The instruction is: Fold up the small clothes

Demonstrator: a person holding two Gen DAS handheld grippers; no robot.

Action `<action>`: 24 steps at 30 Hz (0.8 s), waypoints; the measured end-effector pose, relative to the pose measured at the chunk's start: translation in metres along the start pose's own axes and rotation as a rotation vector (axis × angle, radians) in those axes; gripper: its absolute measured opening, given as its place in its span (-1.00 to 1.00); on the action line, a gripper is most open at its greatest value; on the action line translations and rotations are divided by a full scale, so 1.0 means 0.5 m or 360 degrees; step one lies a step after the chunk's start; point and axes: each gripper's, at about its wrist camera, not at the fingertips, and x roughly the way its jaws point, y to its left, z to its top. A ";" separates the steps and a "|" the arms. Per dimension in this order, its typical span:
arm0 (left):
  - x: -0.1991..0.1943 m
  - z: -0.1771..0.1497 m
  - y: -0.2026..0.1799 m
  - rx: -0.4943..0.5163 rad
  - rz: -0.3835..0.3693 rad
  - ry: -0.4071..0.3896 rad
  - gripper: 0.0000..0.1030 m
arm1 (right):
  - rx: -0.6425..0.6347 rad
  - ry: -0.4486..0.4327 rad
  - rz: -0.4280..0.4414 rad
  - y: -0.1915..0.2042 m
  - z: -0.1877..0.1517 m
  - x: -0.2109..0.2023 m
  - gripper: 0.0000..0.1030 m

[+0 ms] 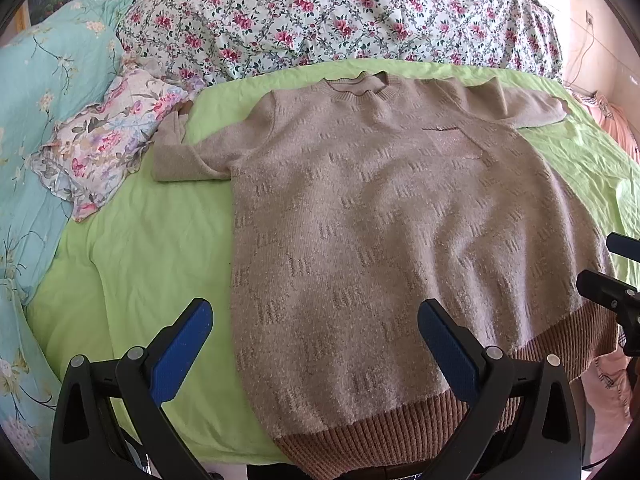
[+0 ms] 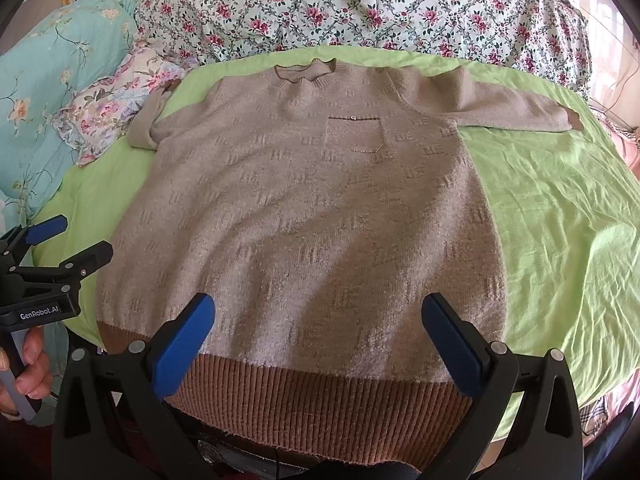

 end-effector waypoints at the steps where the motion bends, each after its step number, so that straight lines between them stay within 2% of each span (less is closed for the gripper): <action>1: 0.002 0.002 0.000 0.0001 0.0000 0.0011 0.99 | -0.0006 0.0013 -0.0011 0.000 -0.001 0.000 1.00; 9: 0.013 0.013 -0.003 0.0008 0.0006 0.0011 0.99 | -0.0017 0.0043 -0.0037 0.002 0.001 0.008 1.00; 13: 0.021 0.012 -0.003 0.0000 -0.0012 0.0027 0.99 | 0.0034 -0.0020 0.0032 -0.003 0.003 0.015 1.00; 24: 0.062 0.042 0.000 -0.0074 -0.0079 0.0046 0.99 | 0.0131 0.0044 0.0064 -0.057 0.032 0.050 1.00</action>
